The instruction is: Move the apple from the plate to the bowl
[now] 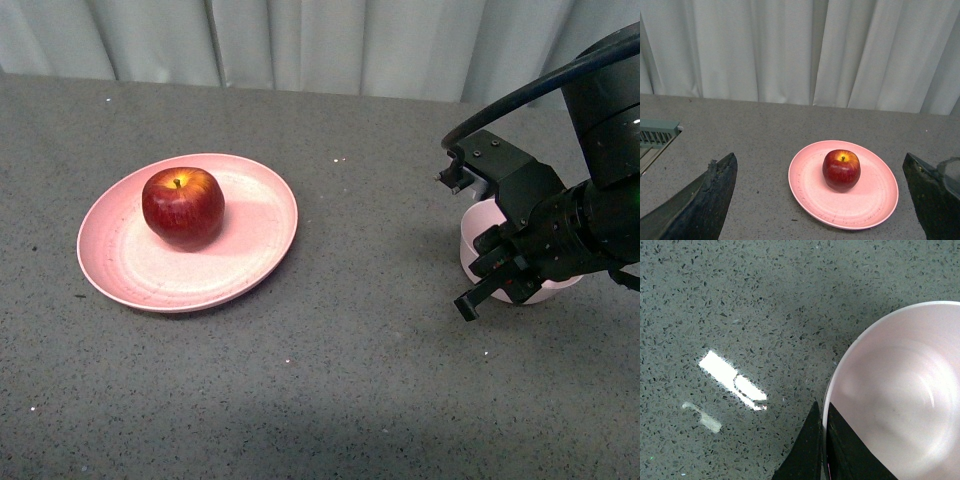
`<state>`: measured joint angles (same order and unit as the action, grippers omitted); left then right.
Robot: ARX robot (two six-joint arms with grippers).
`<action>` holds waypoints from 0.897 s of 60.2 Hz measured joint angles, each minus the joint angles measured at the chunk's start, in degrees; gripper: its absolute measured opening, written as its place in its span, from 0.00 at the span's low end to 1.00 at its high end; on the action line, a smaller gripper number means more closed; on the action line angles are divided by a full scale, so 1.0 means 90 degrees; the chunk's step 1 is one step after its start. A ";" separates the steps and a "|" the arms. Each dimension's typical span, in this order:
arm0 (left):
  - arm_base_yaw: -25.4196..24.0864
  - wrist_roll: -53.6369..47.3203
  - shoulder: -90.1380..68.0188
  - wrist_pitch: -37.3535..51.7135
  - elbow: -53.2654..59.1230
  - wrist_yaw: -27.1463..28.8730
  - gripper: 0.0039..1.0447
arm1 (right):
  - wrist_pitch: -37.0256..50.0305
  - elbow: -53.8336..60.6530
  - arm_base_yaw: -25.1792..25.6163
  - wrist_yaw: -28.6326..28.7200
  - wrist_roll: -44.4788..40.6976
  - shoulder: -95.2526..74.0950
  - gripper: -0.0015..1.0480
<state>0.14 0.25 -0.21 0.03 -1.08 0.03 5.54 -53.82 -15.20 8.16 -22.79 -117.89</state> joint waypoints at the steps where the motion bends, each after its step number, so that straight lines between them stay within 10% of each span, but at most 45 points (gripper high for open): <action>1: 0.0000 0.0000 0.0000 0.0000 0.0000 0.0000 0.94 | -0.0012 0.0000 -0.0010 0.0066 0.0000 0.0036 0.01; 54: -0.0002 0.0000 0.0002 0.0000 0.0000 0.0000 0.94 | -0.0583 -0.1280 -0.1438 0.0775 0.0279 -0.0537 0.01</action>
<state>0.12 0.25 -0.19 0.03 -1.08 0.03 0.30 -65.34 -28.14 15.14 -20.27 -122.72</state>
